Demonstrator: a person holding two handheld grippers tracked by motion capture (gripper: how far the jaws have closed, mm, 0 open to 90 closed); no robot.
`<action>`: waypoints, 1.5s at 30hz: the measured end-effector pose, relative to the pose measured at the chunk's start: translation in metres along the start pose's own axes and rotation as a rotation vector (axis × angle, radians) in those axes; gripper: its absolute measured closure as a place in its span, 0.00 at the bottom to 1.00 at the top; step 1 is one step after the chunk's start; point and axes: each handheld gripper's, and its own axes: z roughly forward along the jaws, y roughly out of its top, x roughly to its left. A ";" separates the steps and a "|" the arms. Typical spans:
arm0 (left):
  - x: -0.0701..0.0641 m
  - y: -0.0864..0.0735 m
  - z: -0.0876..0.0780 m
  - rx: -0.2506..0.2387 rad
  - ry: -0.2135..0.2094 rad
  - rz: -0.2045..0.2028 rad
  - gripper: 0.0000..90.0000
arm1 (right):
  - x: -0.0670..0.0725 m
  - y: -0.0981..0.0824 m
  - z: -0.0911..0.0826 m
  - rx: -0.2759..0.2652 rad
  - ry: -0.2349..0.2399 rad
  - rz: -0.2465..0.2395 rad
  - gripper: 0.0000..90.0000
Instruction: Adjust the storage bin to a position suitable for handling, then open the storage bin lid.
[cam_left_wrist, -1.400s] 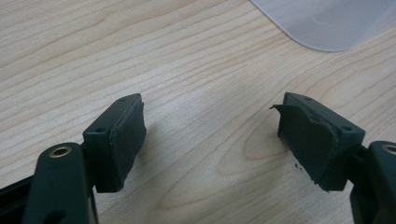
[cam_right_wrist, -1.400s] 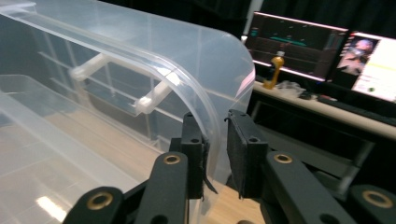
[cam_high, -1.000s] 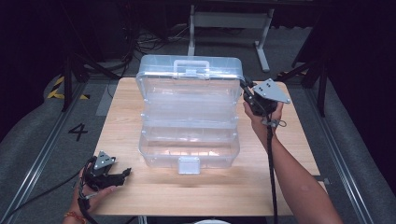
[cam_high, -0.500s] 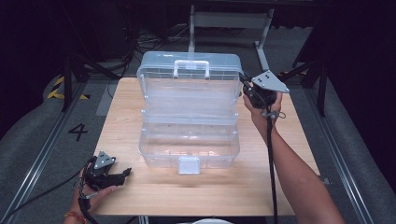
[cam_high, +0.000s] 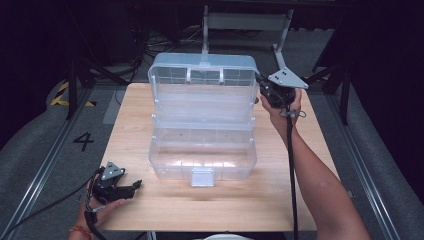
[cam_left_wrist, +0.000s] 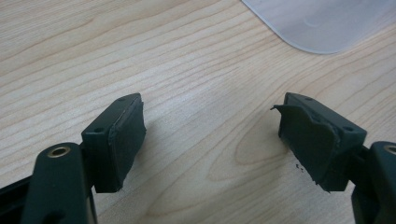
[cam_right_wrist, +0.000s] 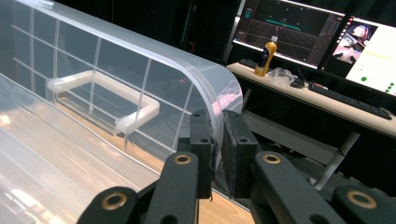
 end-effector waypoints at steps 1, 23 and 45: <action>0.000 0.000 0.000 0.002 -0.002 0.006 0.25 | -0.001 0.000 0.001 0.003 0.004 0.005 0.93; 0.000 0.000 0.000 0.001 -0.005 0.010 0.26 | -0.015 0.004 0.022 0.056 0.047 0.019 0.93; -0.001 0.000 0.000 -0.001 -0.004 0.008 0.26 | -0.024 0.003 0.050 0.111 0.045 0.055 0.93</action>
